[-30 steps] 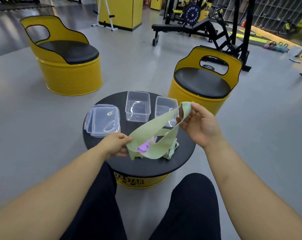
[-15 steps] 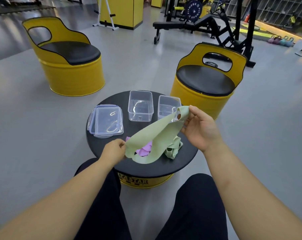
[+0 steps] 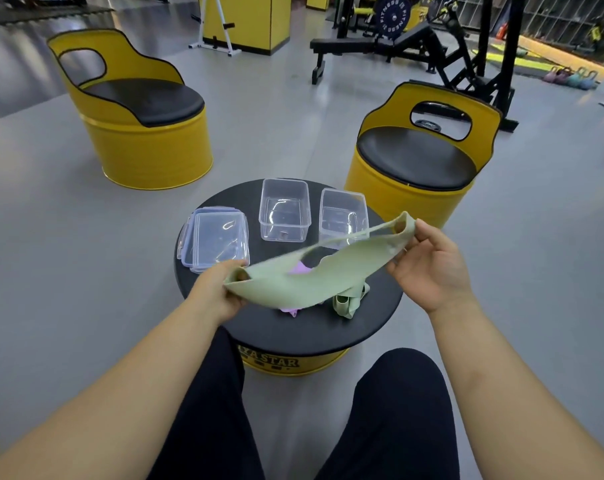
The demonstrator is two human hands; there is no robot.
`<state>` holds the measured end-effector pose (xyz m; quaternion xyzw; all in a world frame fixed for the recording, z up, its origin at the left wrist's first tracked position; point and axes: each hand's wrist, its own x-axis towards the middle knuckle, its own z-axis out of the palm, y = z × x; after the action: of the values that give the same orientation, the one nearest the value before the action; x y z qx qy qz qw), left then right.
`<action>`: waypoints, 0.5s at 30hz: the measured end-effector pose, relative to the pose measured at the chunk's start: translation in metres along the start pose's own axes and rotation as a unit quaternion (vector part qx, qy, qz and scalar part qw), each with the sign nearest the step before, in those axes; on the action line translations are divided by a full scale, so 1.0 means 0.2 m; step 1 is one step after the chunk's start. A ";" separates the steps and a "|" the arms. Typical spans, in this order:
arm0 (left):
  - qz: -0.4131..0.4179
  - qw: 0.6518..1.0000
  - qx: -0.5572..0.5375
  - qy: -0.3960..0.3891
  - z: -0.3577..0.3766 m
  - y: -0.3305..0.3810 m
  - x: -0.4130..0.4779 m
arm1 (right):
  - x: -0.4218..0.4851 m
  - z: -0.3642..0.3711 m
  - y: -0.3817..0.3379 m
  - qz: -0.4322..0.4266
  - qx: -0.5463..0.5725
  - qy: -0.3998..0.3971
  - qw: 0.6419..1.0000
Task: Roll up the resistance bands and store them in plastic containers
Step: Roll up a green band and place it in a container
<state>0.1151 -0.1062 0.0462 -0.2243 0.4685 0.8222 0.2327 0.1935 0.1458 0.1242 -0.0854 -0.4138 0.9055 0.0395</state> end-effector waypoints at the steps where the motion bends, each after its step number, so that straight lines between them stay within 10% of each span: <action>1: 0.000 1.000 0.031 0.004 -0.02 0.01 0.00 | 0.00 0.00 -0.01 -0.006 0.007 0.002 1.000; 10: 0.016 0.899 0.433 -0.057 0.03 -0.04 -0.07 | 0.03 0.13 0.02 -0.026 -0.187 -0.047 0.981; 15: 0.215 0.899 0.338 -0.177 0.30 0.04 -0.20 | 0.02 0.22 0.03 -0.052 -0.327 -0.061 0.942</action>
<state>0.1323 -0.0641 0.1020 0.1231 0.7059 0.6708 0.1912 0.1814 0.1101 0.1464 -0.0166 -0.6927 0.7204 0.0309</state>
